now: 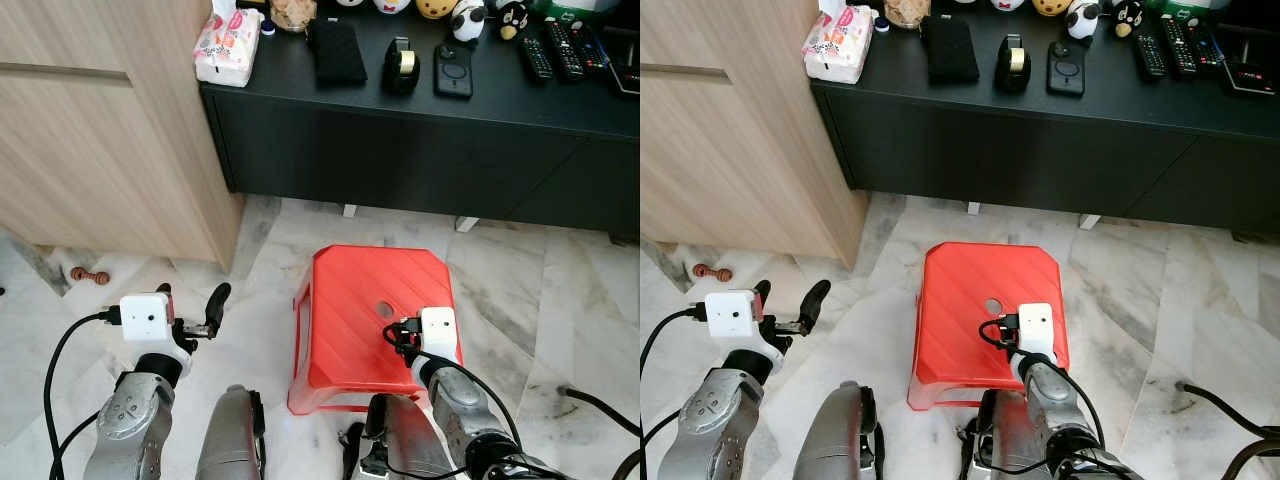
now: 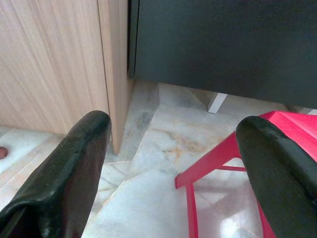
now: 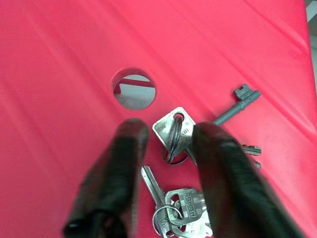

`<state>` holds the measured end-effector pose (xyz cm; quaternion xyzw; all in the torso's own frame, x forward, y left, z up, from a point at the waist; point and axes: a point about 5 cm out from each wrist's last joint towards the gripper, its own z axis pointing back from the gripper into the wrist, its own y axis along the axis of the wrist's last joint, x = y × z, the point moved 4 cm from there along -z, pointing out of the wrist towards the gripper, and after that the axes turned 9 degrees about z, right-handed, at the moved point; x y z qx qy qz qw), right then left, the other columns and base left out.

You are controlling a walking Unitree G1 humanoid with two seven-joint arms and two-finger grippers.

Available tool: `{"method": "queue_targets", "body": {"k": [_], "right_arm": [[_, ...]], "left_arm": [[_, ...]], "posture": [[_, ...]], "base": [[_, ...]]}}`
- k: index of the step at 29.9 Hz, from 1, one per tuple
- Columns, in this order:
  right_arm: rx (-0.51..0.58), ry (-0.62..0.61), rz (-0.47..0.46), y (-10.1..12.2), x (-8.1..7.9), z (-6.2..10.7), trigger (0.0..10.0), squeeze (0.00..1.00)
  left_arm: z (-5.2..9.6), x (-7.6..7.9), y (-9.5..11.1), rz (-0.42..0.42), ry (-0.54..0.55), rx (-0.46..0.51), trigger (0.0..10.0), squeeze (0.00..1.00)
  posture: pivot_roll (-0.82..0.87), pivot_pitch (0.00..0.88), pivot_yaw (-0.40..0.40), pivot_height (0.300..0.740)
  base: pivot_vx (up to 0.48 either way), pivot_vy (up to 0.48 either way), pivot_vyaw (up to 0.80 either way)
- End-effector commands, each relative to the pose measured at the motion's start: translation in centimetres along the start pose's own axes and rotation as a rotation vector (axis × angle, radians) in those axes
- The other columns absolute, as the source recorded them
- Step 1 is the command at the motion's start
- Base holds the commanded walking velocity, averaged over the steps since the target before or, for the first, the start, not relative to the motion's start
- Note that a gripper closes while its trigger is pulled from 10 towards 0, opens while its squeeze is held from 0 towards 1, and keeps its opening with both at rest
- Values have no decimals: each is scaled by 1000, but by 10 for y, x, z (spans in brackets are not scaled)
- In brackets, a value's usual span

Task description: Hang keys on a hook

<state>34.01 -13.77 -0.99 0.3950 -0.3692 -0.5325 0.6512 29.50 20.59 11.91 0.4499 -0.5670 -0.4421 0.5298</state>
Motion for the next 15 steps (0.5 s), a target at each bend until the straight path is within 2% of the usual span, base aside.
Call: {"method": "queue_targets", "body": {"k": [1,15], "right_arm": [[-50,-9,-8,-15,2,4,10000,0],[-58,-8,-7,-15,2,4,10000,0]], "left_arm": [[5,0,-6,0,7,-25,10000,0],[6,1,-7,2,6,-34,10000,0]], "posture": [[206,356,-99,642],[204,360,-100,642]], "base": [[0,0,0],[0,0,0]]}}
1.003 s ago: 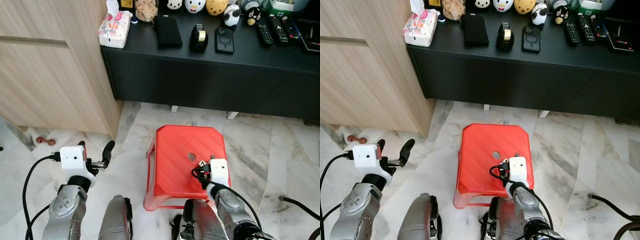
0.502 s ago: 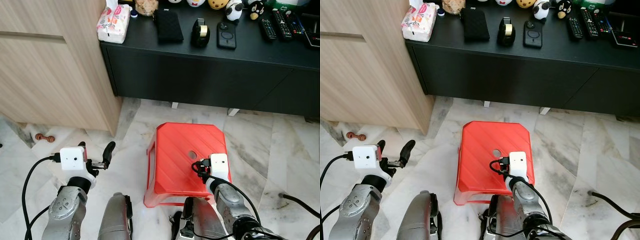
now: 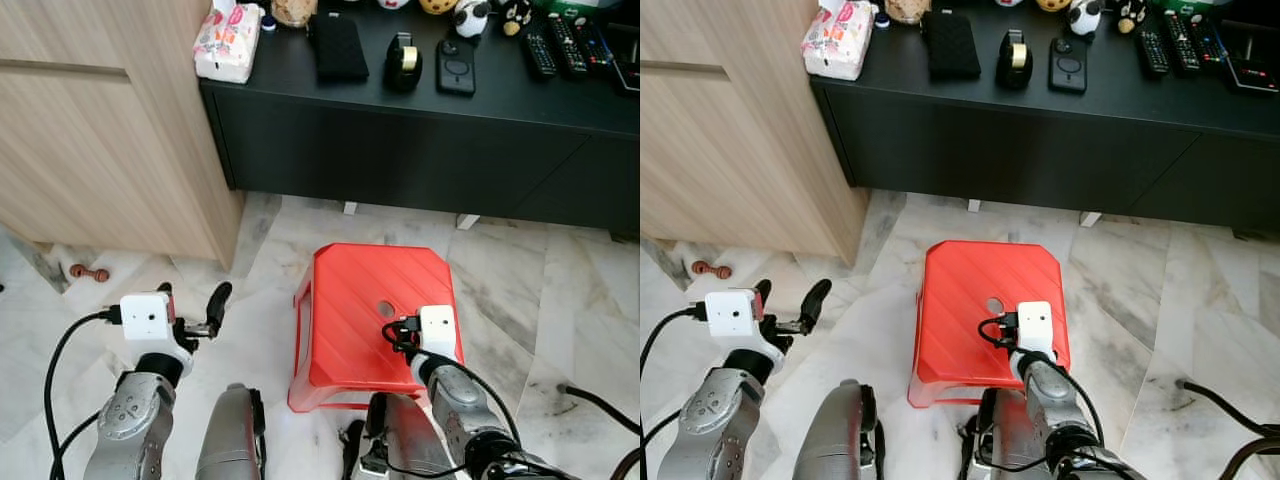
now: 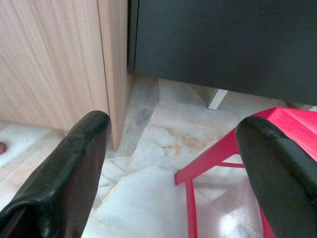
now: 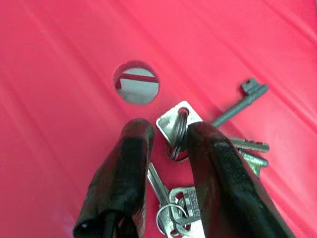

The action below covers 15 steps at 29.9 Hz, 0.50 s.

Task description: Hang keys on a hook

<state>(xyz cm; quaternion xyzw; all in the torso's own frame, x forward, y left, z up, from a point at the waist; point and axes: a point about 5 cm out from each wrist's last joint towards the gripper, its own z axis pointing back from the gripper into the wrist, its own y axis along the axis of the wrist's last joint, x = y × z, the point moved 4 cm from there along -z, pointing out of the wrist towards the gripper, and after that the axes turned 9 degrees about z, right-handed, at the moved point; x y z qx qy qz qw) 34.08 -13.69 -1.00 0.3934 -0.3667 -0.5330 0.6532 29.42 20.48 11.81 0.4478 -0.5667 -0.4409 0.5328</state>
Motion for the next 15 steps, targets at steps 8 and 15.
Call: {"method": "queue_targets", "body": {"k": [8,15], "right_arm": [[-61,-11,-7,-18,3,5,10000,0],[-65,3,14,-17,1,4,0,0]], "left_arm": [[7,0,-8,-2,7,-35,10000,0],[7,0,-8,-4,8,-35,10000,0]], "posture": [[210,361,-103,642],[208,359,-103,642]], "base": [[0,0,0],[0,0,0]]}}
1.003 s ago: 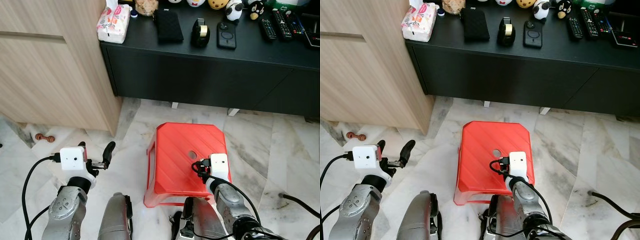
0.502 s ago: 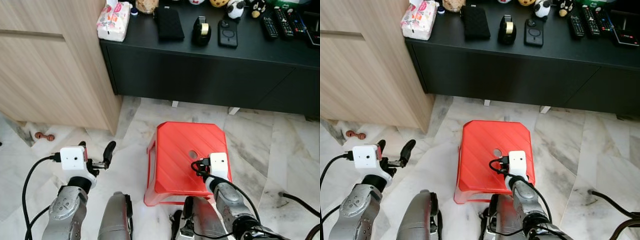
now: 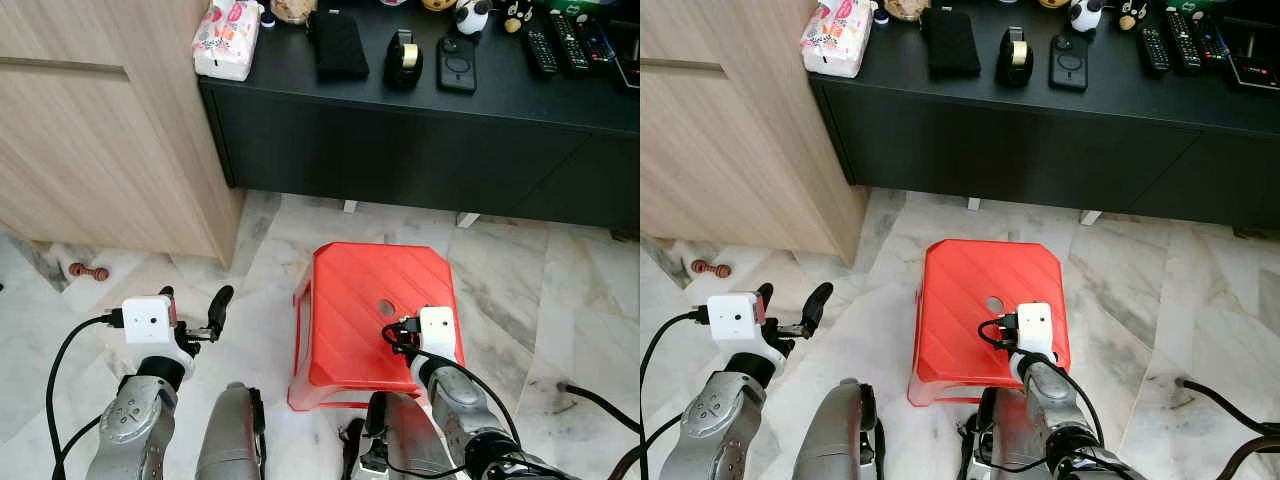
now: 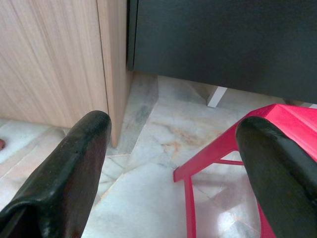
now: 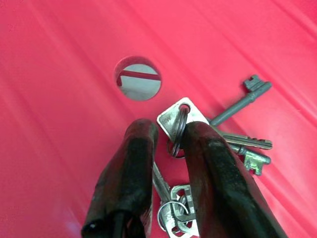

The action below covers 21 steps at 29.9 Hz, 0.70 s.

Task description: Hang keys on a hook

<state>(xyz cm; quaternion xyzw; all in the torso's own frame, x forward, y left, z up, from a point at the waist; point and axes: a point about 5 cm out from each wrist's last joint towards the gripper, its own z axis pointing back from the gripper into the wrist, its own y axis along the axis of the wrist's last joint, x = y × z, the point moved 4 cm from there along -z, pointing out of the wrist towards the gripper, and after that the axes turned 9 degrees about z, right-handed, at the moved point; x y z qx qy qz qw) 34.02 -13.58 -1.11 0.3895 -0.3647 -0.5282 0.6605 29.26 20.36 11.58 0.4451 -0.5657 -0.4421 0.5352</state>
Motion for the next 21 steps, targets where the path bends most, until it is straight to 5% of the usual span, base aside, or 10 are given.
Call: {"method": "queue_targets", "body": {"k": [1,21], "right_arm": [[-55,-4,-3,-16,2,4,0,0],[-36,-14,-3,-7,7,2,0,0]], "left_arm": [[6,-1,-6,-7,8,-29,10000,0],[1,-5,-19,1,24,-52,10000,0]], "posture": [[208,359,-103,642],[203,312,-112,642]], "base": [[0,0,0],[0,0,0]]}}
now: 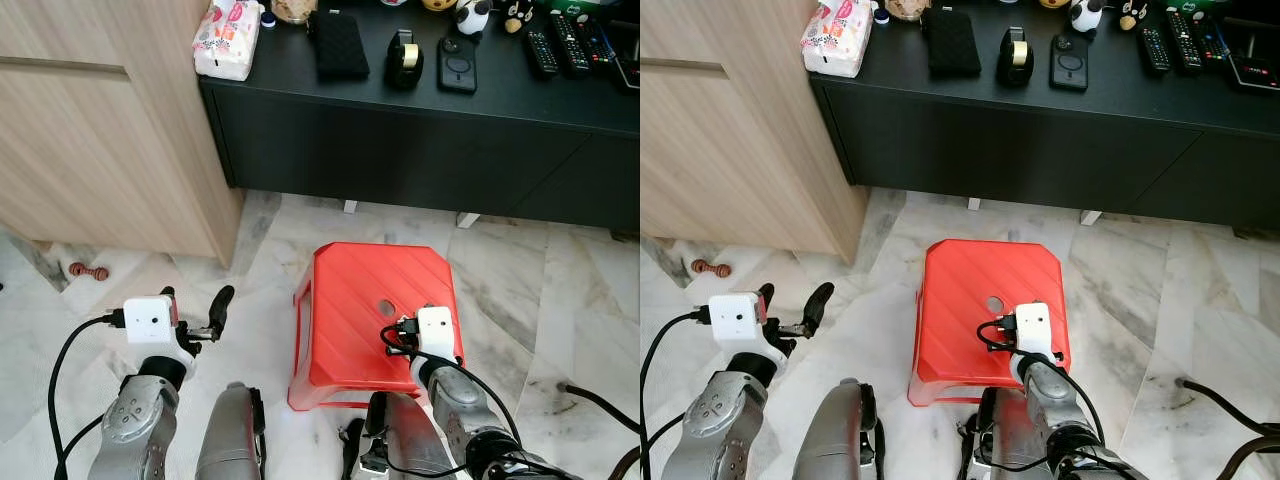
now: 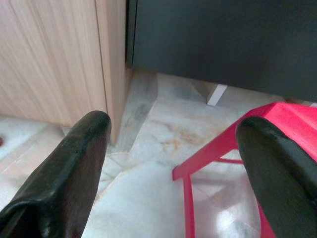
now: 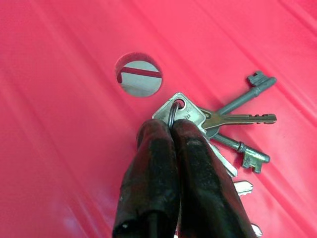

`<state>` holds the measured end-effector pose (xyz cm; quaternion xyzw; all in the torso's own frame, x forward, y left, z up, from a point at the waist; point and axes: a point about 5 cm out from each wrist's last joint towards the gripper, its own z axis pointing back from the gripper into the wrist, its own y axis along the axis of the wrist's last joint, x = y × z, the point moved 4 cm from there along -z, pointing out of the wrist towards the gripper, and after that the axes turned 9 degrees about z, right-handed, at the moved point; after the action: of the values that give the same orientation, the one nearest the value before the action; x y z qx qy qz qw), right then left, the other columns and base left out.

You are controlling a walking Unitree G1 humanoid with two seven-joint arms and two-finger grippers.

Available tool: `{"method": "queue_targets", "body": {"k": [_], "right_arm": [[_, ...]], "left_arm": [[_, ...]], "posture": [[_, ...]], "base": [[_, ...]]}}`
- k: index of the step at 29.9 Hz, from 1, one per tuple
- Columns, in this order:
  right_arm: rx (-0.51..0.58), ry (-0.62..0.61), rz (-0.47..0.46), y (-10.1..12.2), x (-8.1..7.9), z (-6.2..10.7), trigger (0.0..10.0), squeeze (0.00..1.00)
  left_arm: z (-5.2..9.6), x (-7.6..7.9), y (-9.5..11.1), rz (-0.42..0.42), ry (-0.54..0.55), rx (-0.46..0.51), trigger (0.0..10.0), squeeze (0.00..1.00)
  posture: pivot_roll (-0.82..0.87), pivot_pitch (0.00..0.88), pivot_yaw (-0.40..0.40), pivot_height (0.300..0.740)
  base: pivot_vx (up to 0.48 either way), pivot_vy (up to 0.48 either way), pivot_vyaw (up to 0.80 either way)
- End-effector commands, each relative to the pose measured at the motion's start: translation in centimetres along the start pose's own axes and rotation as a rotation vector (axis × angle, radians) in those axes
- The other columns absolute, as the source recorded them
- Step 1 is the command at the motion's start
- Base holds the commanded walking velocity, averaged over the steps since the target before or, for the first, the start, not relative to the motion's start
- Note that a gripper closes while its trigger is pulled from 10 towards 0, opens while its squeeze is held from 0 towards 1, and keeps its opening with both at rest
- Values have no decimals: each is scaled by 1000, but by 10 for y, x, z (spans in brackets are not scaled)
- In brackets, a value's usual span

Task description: Hang keys on a hook

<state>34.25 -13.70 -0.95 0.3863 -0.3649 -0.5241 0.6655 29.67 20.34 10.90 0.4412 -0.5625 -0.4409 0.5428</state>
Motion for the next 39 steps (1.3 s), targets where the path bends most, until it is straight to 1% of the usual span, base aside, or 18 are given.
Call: {"method": "queue_targets", "body": {"k": [1,6,7,8,9,12,13,18,21,22,23,24,25,27,31,35,36,39], "right_arm": [[-24,-18,-21,-8,6,2,0,0],[51,-28,-34,11,13,-1,0,0],[70,-31,-40,16,14,-2,0,0],[70,-31,-40,16,14,-2,0,0],[97,-26,-44,23,14,-2,0,0],[133,-14,-41,30,14,-2,0,0],[156,-18,-53,35,18,-2,0,0],[197,-40,-95,44,27,-1,0,0],[266,-72,-150,59,39,2,0,0],[269,-85,-166,60,43,3,353,0],[262,-93,-164,59,45,4,7804,0],[244,-101,-145,56,46,4,10000,0],[221,-126,-117,51,50,6,10000,0],[220,-154,-123,46,54,8,10000,0],[256,-181,-120,44,57,15,10000,0],[333,-201,-142,55,52,23,10000,0],[351,-196,-133,59,47,24,10000,0],[361,-184,-123,64,40,22,10000,0]], "left_arm": [[4,-5,-13,-8,16,-41,10000,0],[-1,-12,-17,-10,32,-49,10000,0],[-4,-17,-22,-10,45,-59,10000,0],[-4,-17,-22,-10,45,-59,10000,0],[-6,-24,-31,-11,64,-80,10000,0],[-9,-30,-40,-11,82,-106,10000,0],[-11,-32,-43,-10,87,-112,10000,0],[-15,-36,-45,-10,95,-113,10000,0],[-21,-42,-45,-13,106,-108,10000,0],[-23,-44,-46,-15,109,-108,10000,0],[-24,-45,-47,-16,111,-111,10000,0],[-25,-46,-48,-17,114,-113,10000,0],[-25,-49,-51,-18,123,-120,10000,0],[-24,-53,-54,-17,136,-131,10000,0],[-19,-59,-65,-15,159,-169,10000,0],[-3,-72,-87,-5,206,-240,10000,0],[2,-76,-94,1,218,-261,10000,0],[5,-76,-98,6,222,-269,10000,0]], "posture": [[204,308,-112,642],[203,267,-112,642],[192,233,-110,642],[192,233,-110,642],[182,201,-106,642],[179,161,-103,642],[171,133,-100,642],[164,100,-97,642],[145,52,-89,642],[140,41,-88,642],[137,32,-87,642],[136,26,-86,642],[131,8,-83,642],[129,0,-78,642],[129,0,-70,642],[115,0,-57,642],[113,0,-56,642],[120,0,-57,642]], "base": [[0,0,0],[0,0,0],[0,0,0],[0,0,0],[0,0,0],[0,0,0],[0,0,0],[0,0,0],[0,0,0],[0,0,0],[0,0,0],[0,0,0],[0,0,0],[0,0,0],[0,0,0],[0,0,0],[0,0,0],[-107,0,0]]}}
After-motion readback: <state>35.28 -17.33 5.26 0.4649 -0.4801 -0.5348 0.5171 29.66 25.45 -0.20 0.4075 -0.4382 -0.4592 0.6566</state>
